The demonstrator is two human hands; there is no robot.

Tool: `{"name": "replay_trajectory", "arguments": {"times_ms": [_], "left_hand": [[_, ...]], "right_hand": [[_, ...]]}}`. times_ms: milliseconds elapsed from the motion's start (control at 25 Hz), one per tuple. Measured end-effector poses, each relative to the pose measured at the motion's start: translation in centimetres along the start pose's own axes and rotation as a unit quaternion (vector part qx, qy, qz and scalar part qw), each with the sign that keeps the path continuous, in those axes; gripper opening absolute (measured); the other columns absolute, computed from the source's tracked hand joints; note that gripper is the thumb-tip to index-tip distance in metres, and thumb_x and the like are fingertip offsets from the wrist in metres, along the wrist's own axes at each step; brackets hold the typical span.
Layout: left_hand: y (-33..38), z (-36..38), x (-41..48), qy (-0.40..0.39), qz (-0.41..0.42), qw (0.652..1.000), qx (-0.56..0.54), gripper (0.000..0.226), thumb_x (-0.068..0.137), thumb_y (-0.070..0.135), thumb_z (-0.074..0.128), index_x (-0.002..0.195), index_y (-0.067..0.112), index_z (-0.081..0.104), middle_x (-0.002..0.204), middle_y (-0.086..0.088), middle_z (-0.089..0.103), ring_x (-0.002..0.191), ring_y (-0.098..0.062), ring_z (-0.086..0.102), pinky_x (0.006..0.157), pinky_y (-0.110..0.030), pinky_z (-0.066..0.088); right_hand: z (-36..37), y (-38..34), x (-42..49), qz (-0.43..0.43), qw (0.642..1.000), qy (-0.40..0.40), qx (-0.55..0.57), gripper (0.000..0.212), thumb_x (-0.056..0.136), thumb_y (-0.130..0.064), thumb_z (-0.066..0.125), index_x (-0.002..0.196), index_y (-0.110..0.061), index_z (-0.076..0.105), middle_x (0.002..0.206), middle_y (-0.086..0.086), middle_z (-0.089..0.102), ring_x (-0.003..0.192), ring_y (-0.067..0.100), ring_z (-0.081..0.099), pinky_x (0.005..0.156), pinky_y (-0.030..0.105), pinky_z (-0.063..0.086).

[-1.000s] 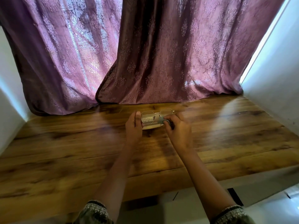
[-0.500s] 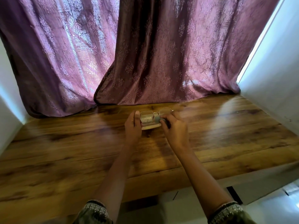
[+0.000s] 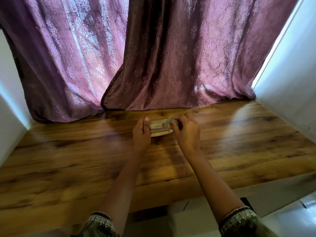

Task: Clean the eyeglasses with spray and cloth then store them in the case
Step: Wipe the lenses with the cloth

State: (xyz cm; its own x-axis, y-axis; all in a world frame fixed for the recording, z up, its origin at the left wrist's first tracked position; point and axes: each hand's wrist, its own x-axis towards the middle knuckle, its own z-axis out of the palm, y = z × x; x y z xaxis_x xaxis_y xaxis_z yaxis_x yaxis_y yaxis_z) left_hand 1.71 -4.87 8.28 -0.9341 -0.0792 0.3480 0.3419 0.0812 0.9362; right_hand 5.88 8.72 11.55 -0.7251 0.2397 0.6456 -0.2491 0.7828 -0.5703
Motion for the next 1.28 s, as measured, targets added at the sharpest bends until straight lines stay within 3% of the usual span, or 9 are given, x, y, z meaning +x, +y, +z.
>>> {"name": "replay_trajectory", "arguments": {"times_ms": [240,560,640,800,880,960,1040,1160,1280], "left_hand": [[0.0,0.0,-0.2,-0.002,-0.009,1.000,-0.012,0.028,0.099,0.017,0.035,0.074,0.019,0.046,0.066,0.006,0.043,0.060,-0.009,0.044,0.050,-0.009,0.040],[-1.1,0.1,0.2,-0.004,-0.020,1.000,-0.012,0.032,0.099,0.019,0.035,0.069,0.027,0.044,0.063,0.005,0.040,0.057,-0.010,0.040,0.054,-0.026,0.036],[-1.5,-0.1,0.4,-0.003,-0.024,1.000,-0.012,0.032,0.099,0.019,0.035,0.069,0.025,0.045,0.062,0.004,0.040,0.057,-0.011,0.039,0.054,-0.024,0.035],[-2.3,-0.4,0.7,0.003,-0.024,1.000,-0.006,0.030,0.099,0.018,0.035,0.072,0.023,0.046,0.064,0.004,0.042,0.053,-0.002,0.039,0.051,-0.018,0.036],[-2.2,-0.4,0.8,0.007,-0.014,1.000,-0.001,0.030,0.099,0.017,0.036,0.071,0.022,0.046,0.064,0.005,0.042,0.051,0.000,0.041,0.051,-0.016,0.036],[-1.9,-0.4,0.8,0.009,-0.012,1.000,0.005,0.028,0.099,0.015,0.036,0.073,0.018,0.047,0.066,0.007,0.042,0.053,0.004,0.044,0.052,-0.010,0.037],[-1.7,-0.5,0.8,0.011,-0.008,1.000,0.012,0.029,0.099,0.014,0.035,0.073,0.019,0.046,0.067,0.007,0.042,0.055,0.006,0.044,0.054,-0.008,0.037],[-1.8,-0.8,0.9,0.009,-0.008,1.000,0.014,0.027,0.099,0.014,0.035,0.076,0.014,0.048,0.069,0.005,0.044,0.057,0.006,0.044,0.056,-0.008,0.038],[-2.0,-0.8,1.1,0.001,-0.008,1.000,0.008,0.030,0.099,0.015,0.034,0.072,0.016,0.046,0.067,0.004,0.042,0.056,0.004,0.042,0.054,-0.008,0.037]], "right_hand": [[-0.7,2.1,-0.5,0.034,0.999,0.007,-0.004,0.011,0.081,-0.012,0.066,0.090,-0.008,0.069,0.092,0.010,0.064,0.076,0.025,0.062,0.069,0.030,0.050],[0.2,2.8,-1.3,-0.023,0.999,-0.033,0.020,0.011,0.079,-0.010,0.069,0.090,-0.009,0.070,0.087,0.008,0.064,0.071,0.017,0.059,0.062,0.023,0.046],[-0.1,4.7,-1.9,0.006,0.999,-0.022,0.034,0.012,0.078,-0.009,0.070,0.090,-0.009,0.070,0.088,0.007,0.065,0.072,0.016,0.061,0.061,0.021,0.046],[-0.2,9.3,-2.4,0.145,0.988,-0.014,0.053,0.010,0.079,-0.011,0.069,0.089,-0.013,0.069,0.091,0.003,0.062,0.073,0.018,0.062,0.063,0.033,0.056],[0.0,10.9,-2.8,0.215,0.976,-0.018,0.014,0.009,0.081,-0.012,0.068,0.089,-0.009,0.069,0.092,0.006,0.062,0.067,0.012,0.058,0.056,0.014,0.049],[0.2,12.4,-3.5,0.278,0.960,-0.029,-0.026,0.011,0.083,-0.010,0.066,0.091,-0.004,0.069,0.091,0.009,0.062,0.070,0.016,0.058,0.054,0.007,0.040],[0.4,13.8,-4.0,0.327,0.941,-0.058,-0.056,0.015,0.084,-0.011,0.064,0.096,-0.004,0.069,0.096,0.015,0.066,0.083,0.027,0.062,0.063,0.021,0.040],[0.6,14.9,-4.3,0.348,0.920,-0.137,-0.118,0.020,0.086,-0.015,0.061,0.103,-0.006,0.068,0.105,0.019,0.065,0.093,0.032,0.061,0.071,0.028,0.042],[1.2,14.3,-3.9,0.322,0.932,-0.117,-0.117,0.017,0.087,-0.014,0.059,0.100,-0.006,0.067,0.104,0.016,0.063,0.090,0.031,0.059,0.071,0.027,0.040]]}}
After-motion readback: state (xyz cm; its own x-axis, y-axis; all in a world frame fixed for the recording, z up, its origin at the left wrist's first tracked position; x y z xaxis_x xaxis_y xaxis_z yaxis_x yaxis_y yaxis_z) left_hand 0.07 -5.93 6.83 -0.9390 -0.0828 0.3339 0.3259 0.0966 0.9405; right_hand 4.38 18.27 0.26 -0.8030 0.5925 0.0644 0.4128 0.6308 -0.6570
